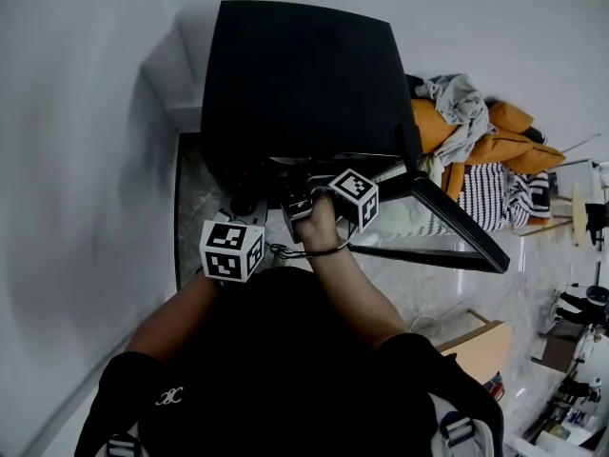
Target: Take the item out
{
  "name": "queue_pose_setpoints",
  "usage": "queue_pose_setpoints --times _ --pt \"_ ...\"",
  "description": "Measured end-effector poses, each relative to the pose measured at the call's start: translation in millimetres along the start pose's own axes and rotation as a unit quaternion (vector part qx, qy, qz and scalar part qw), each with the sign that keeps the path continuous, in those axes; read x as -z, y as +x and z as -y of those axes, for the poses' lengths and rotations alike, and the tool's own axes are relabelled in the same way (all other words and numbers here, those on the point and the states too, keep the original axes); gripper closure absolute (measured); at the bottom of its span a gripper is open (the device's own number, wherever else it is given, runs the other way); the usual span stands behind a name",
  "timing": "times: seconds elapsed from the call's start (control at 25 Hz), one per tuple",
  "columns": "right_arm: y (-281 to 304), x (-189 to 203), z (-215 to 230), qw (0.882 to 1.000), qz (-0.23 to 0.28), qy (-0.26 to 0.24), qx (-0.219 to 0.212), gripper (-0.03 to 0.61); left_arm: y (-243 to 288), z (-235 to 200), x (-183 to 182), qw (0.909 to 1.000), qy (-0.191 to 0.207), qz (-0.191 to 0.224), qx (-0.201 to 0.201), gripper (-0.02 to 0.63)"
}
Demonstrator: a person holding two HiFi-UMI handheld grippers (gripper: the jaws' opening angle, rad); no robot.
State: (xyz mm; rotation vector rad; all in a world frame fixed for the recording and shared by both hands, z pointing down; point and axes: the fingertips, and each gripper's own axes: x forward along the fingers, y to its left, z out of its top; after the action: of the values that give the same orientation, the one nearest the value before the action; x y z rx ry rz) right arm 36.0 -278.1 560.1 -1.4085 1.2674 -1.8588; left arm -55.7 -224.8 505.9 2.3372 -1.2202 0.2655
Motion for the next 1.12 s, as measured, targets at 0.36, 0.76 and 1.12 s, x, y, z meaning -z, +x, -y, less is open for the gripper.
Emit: queue_pose_setpoints --times 0.36,0.76,1.12 --pt "-18.0 4.3 9.2 1.0 -0.012 -0.011 -0.007 0.552 18.0 -0.5 15.3 0.9732 -0.219 -0.01 0.068 0.6" --pt "-34.2 7.0 16.8 0.999 -0.031 -0.017 -0.003 0.552 43.5 -19.1 18.8 0.8951 -0.439 0.024 0.076 0.486" --pt "-43.1 9.7 18.1 0.998 -0.043 -0.034 0.0 0.552 56.7 -16.2 25.4 0.8964 -0.438 0.007 0.069 0.488"
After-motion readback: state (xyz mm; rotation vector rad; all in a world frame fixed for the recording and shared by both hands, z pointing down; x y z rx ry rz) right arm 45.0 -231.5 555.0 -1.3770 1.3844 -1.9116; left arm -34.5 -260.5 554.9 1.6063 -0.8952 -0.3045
